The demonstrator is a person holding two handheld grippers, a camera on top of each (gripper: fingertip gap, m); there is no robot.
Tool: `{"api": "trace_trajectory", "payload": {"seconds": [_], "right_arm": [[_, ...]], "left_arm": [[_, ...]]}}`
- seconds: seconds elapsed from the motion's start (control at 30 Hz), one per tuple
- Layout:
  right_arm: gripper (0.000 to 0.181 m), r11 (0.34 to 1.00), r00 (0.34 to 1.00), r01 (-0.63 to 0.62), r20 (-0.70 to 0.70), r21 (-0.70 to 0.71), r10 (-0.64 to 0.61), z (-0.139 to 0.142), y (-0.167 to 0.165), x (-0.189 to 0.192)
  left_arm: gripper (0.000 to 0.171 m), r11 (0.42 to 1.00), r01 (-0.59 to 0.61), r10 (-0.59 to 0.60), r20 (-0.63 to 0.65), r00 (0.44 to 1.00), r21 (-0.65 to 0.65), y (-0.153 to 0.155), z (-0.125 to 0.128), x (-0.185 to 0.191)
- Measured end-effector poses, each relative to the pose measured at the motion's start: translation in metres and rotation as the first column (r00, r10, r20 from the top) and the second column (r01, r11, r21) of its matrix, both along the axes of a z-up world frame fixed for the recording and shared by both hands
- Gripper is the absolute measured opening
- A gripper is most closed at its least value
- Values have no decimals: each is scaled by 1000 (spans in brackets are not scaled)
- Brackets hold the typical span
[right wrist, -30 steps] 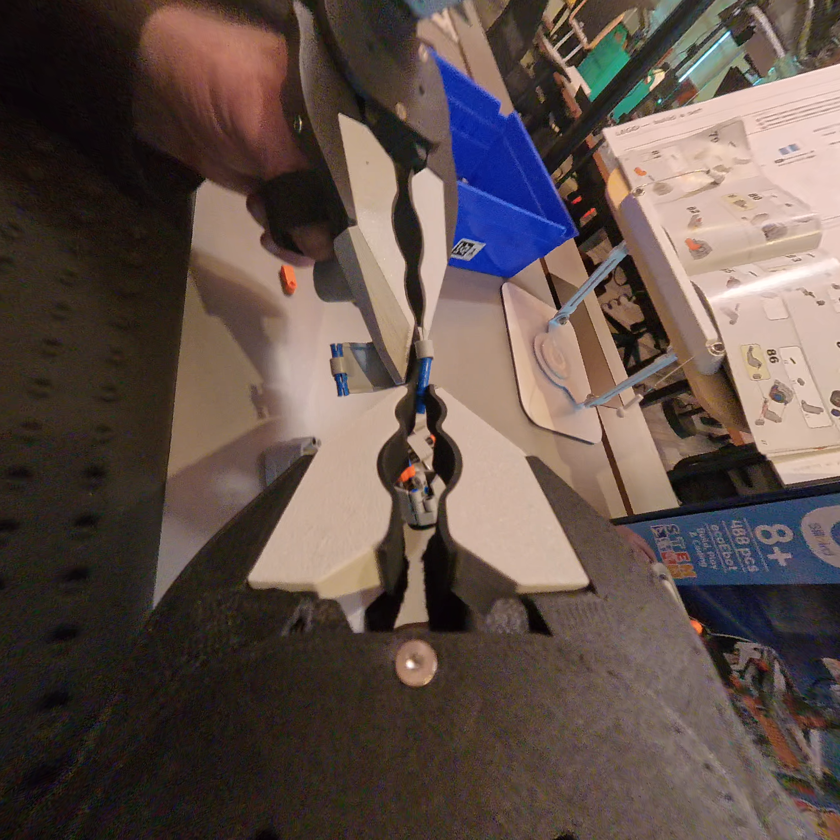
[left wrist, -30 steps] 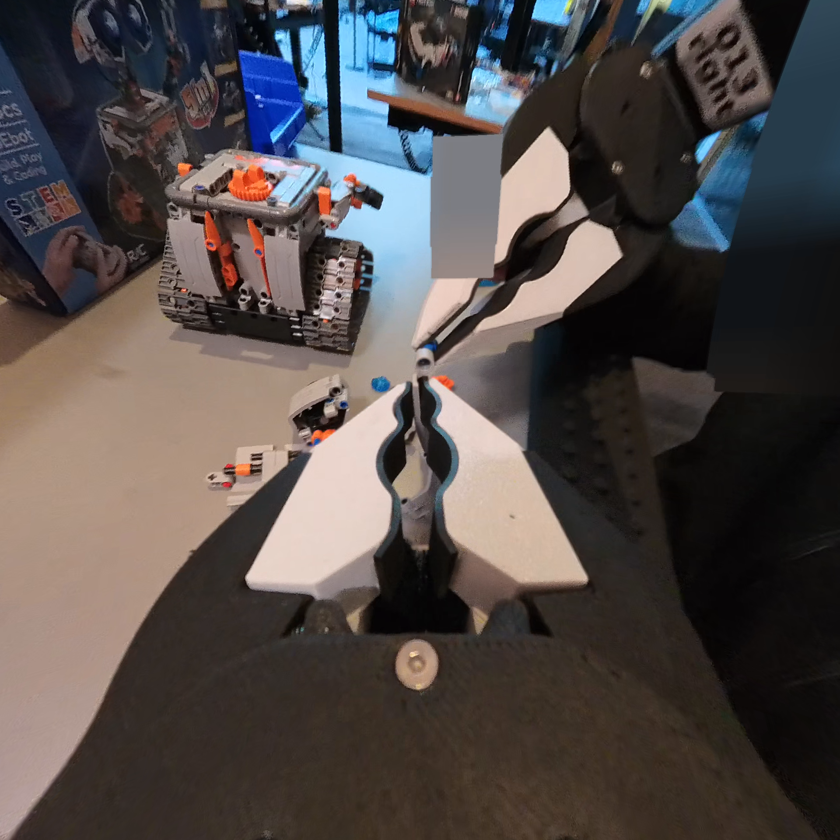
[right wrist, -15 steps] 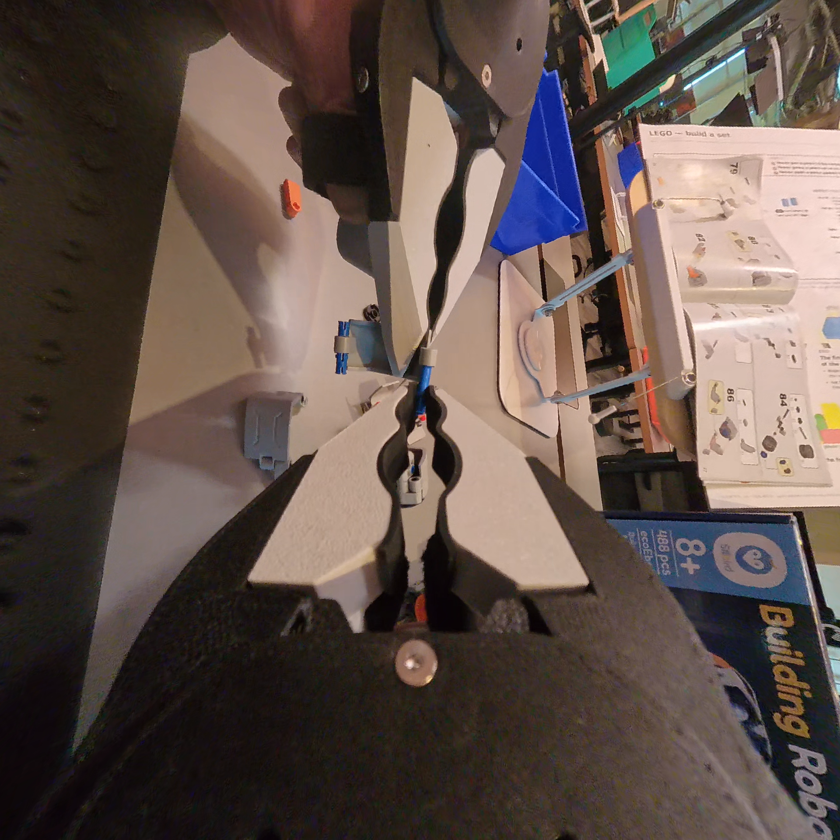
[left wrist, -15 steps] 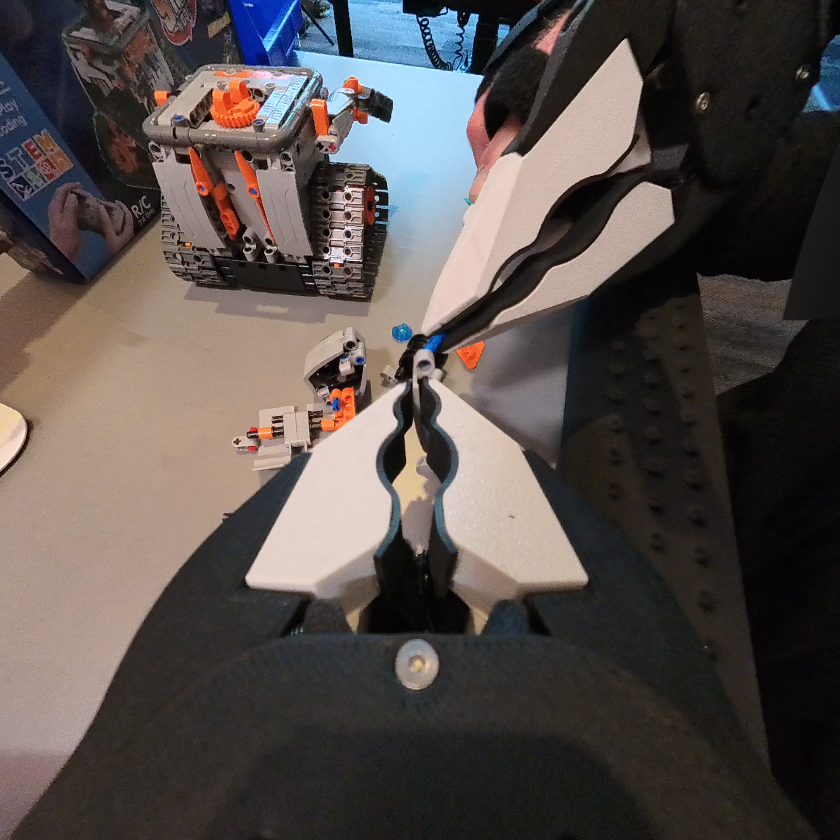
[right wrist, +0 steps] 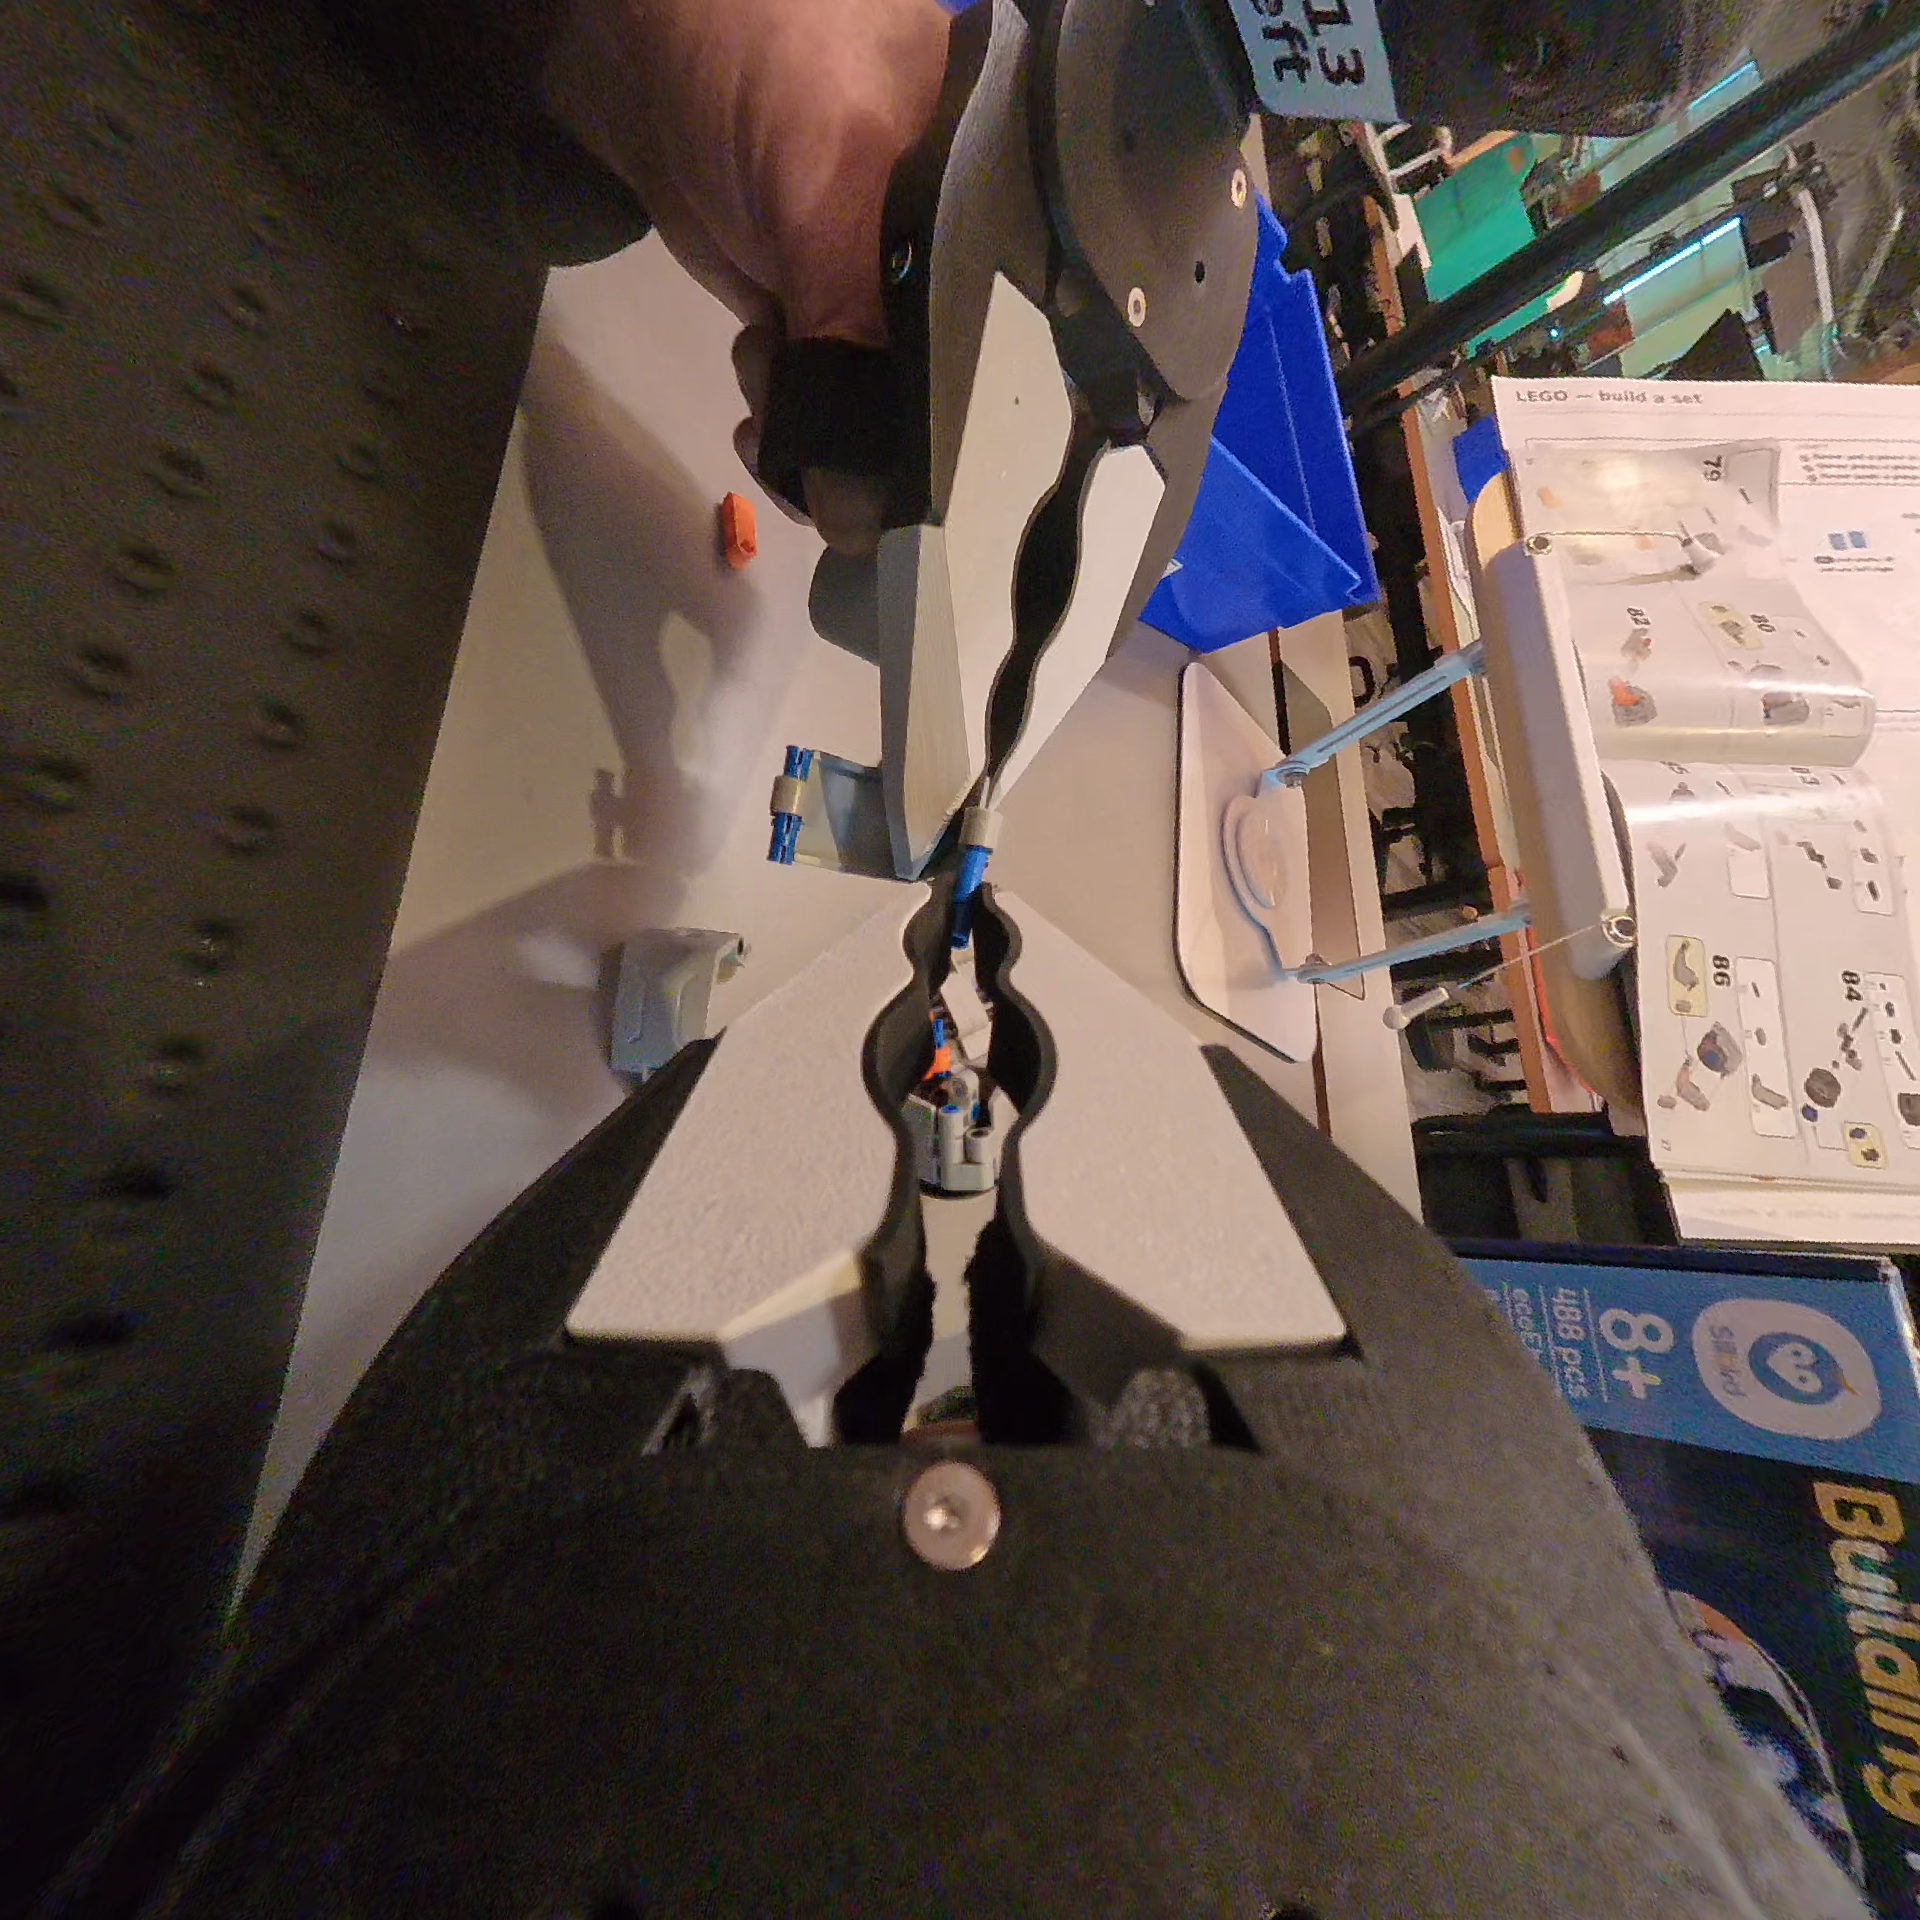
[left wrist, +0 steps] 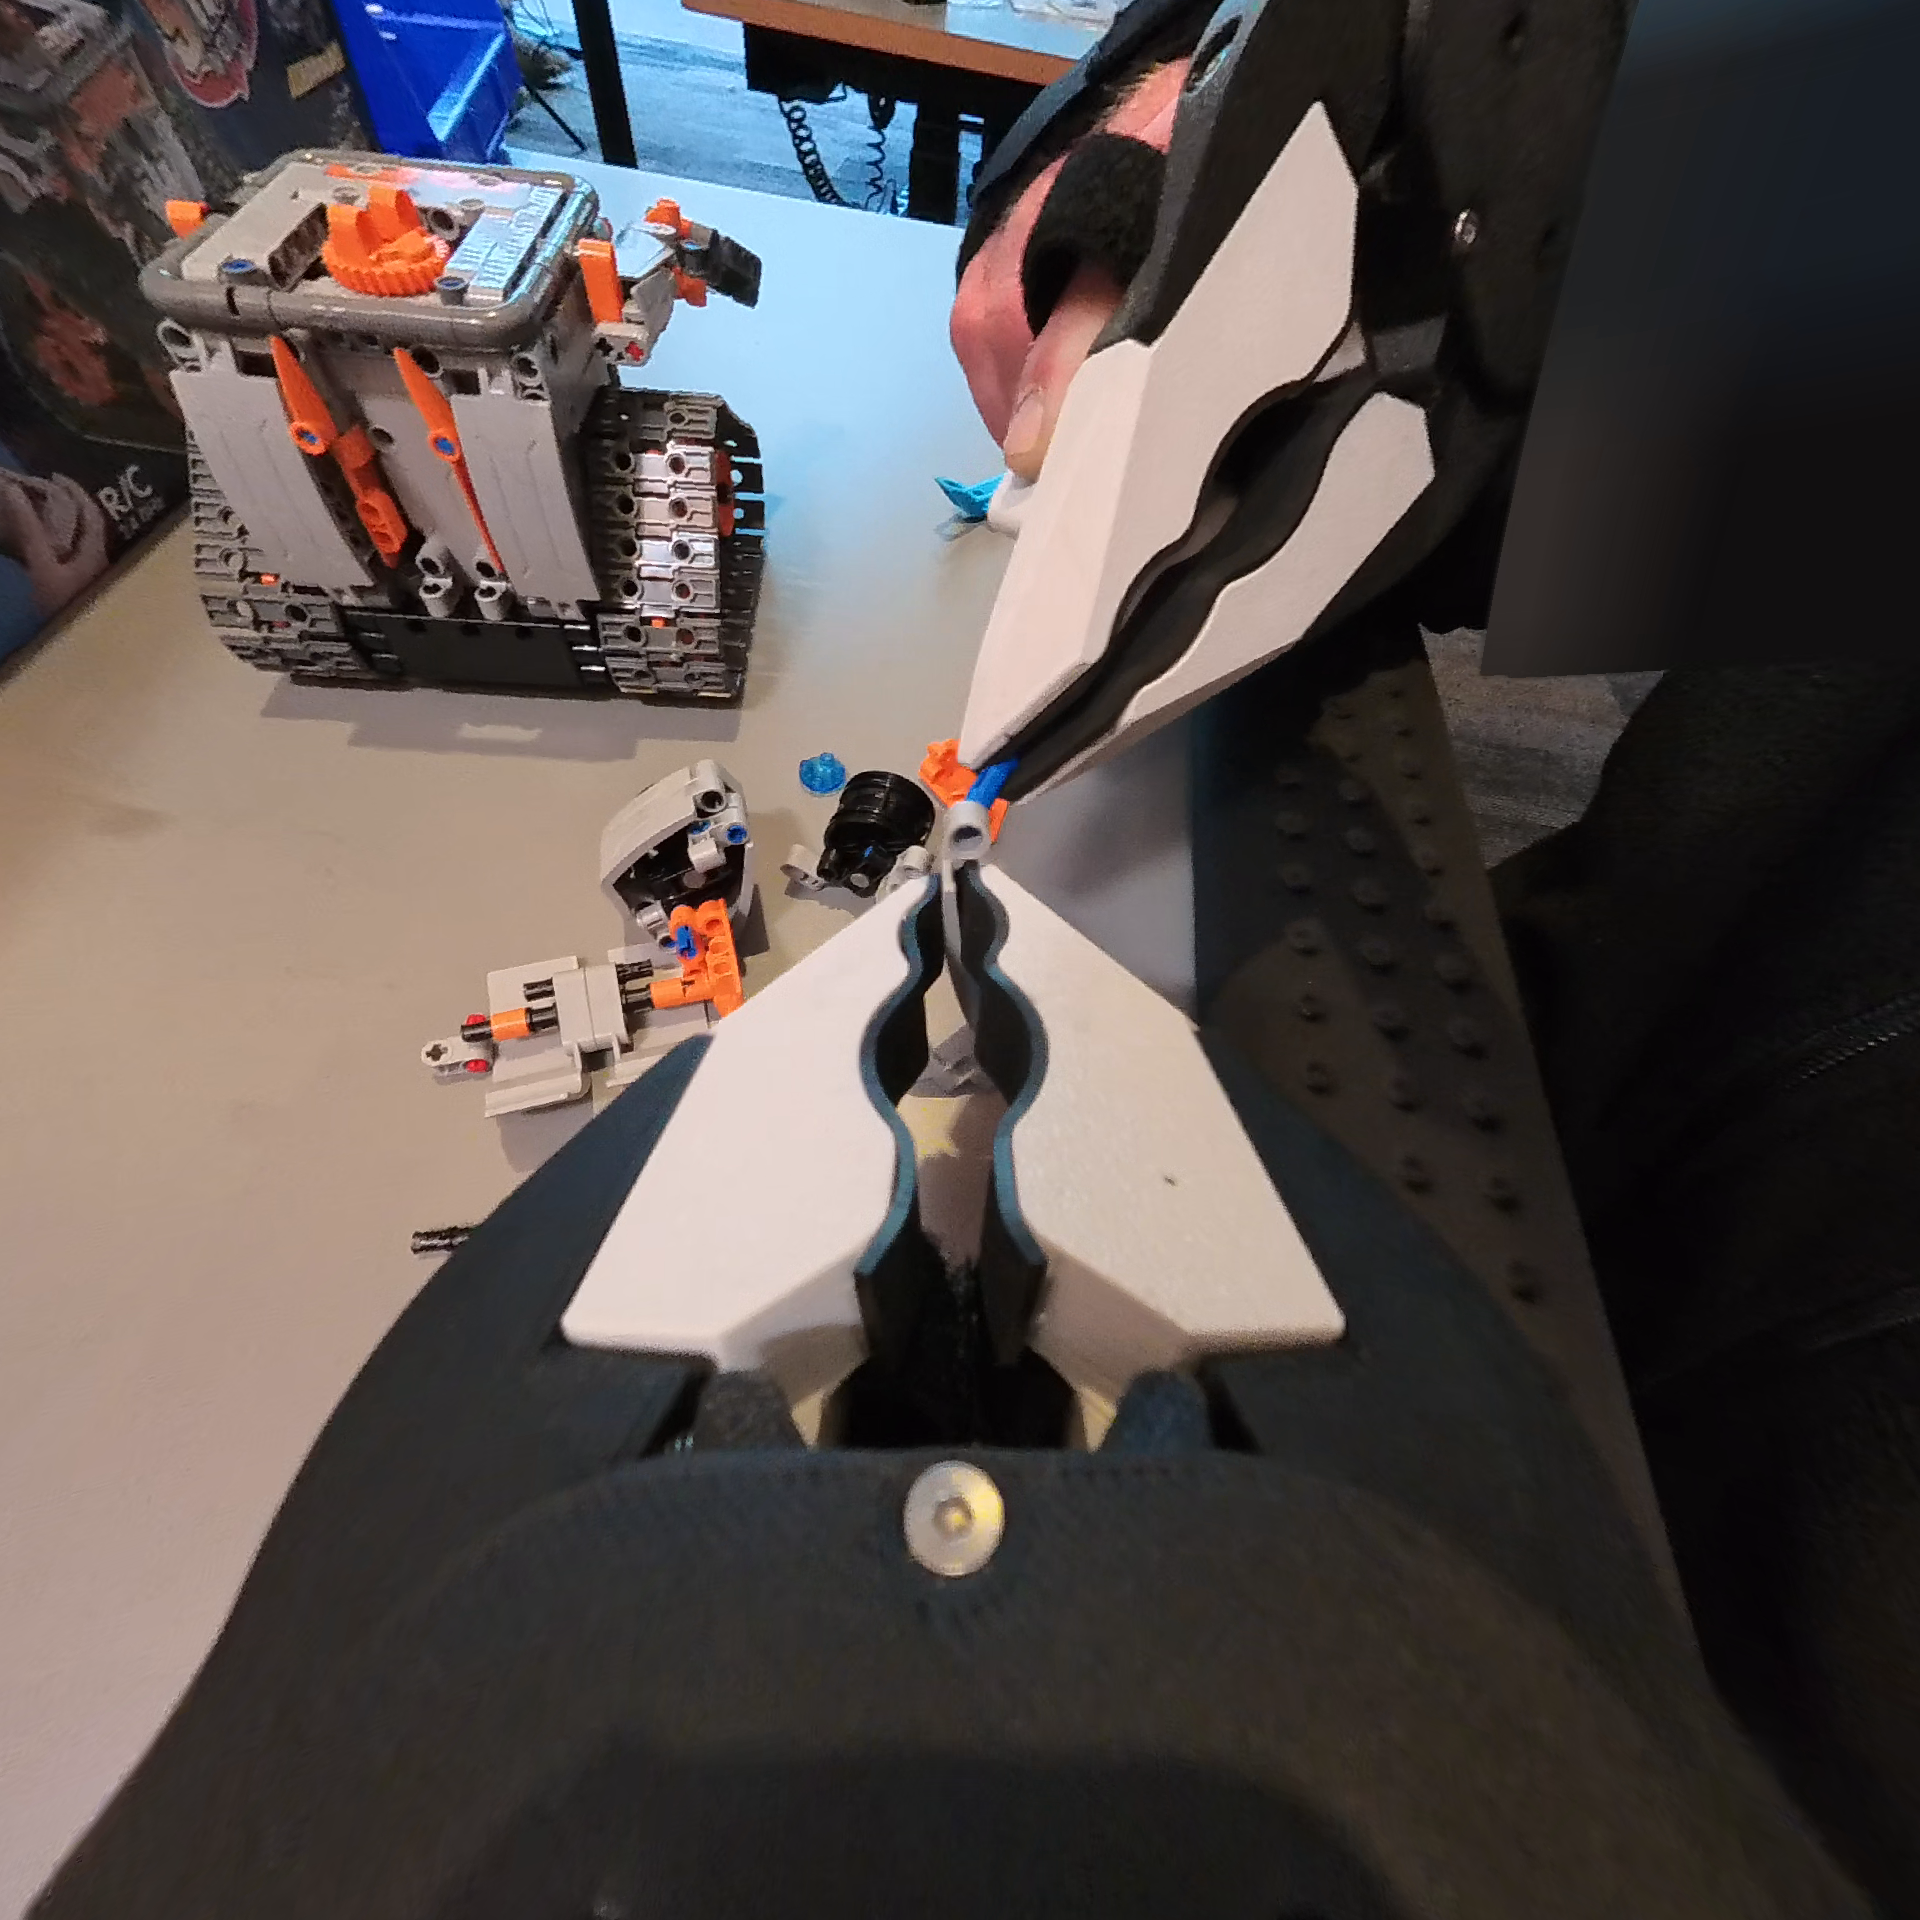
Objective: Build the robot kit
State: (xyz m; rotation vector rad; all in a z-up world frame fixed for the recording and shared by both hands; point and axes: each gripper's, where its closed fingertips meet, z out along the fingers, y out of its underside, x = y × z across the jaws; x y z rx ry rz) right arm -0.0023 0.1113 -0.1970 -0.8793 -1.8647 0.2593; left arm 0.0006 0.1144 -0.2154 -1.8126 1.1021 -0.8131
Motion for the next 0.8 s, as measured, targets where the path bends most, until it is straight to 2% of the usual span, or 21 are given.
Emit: {"api": "trace_trajectory", "payload": {"seconds": [0.3,0.8], "right_arm": [[0,996,998,-61,-8,-72,61,0,-8,1],[0,988,994,-106,-35,-111,103,4,-16,2]], "left_arm": [[0,997,75,-73,59,996,-30,-8,0,3],[0,979,174,-150,196,969,-108,-18,4,6]]}}
